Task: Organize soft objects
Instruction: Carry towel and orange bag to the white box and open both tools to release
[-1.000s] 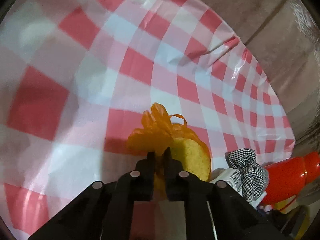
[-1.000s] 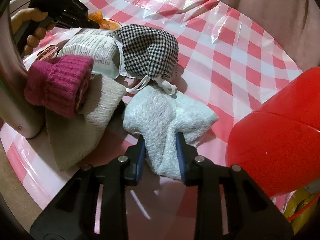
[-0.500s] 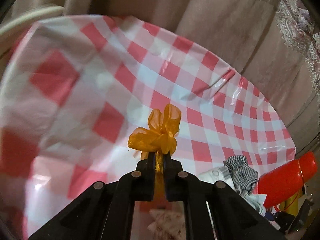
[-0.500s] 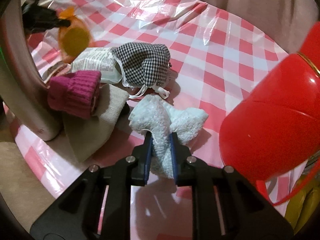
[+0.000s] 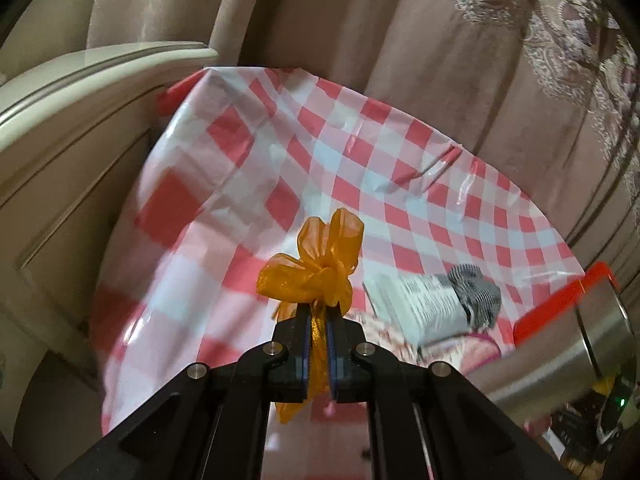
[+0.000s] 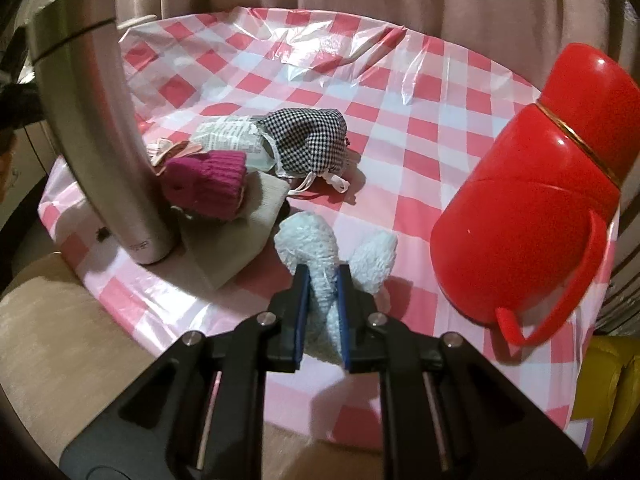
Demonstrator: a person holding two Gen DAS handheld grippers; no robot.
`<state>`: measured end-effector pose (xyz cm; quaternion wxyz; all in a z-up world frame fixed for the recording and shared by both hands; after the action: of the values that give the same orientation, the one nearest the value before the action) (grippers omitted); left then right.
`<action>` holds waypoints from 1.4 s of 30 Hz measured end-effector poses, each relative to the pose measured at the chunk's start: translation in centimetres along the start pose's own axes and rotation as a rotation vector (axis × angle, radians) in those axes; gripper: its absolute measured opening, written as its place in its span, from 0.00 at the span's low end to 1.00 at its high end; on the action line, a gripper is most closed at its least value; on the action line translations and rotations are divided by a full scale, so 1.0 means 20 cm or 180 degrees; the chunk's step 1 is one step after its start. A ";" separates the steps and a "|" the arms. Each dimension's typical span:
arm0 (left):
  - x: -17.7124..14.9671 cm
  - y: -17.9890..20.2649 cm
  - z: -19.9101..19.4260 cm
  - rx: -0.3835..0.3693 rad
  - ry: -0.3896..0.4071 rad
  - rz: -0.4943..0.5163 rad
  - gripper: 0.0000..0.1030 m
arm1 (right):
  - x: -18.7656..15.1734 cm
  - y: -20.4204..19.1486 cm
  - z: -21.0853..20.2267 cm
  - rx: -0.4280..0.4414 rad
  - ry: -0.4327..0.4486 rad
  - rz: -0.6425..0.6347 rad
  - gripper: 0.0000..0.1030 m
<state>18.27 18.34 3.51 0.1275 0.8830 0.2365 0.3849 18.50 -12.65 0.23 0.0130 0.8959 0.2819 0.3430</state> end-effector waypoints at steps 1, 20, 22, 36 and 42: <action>-0.02 0.00 -0.03 -0.0014 0.0008 0.0004 0.07 | -0.01 0.00 -0.01 0.0004 0.0007 0.0002 0.15; -0.32 0.23 -0.51 -0.0330 0.0103 0.0234 0.07 | -0.18 -0.02 -0.38 0.0160 0.0198 0.0271 0.12; -0.35 0.28 -0.55 -0.0383 0.0099 0.0297 0.07 | -0.22 0.00 -0.42 0.0175 0.0214 0.0326 0.12; -0.54 0.74 -0.68 -0.0831 -0.0029 0.0718 0.07 | -0.46 0.27 -0.69 0.0042 0.0328 0.0795 0.12; -0.66 1.01 -0.65 -0.1086 -0.0204 0.0969 0.07 | -0.57 0.43 -0.82 -0.0151 0.0388 0.0989 0.12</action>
<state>7.22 -5.29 12.35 0.2229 0.8859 0.0279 0.4060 5.59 -28.56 7.76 -0.0362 0.9057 0.1320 0.4012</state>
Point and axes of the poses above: each gripper's, at about its wrist camera, not at the fingertips, and z roughly the way its jaws point, y to its right, x to its top, the point moved 4 cm from there along z, roughly the way its jaws point, and after that the axes turned 8 degrees about -z, right-handed, at the moved point
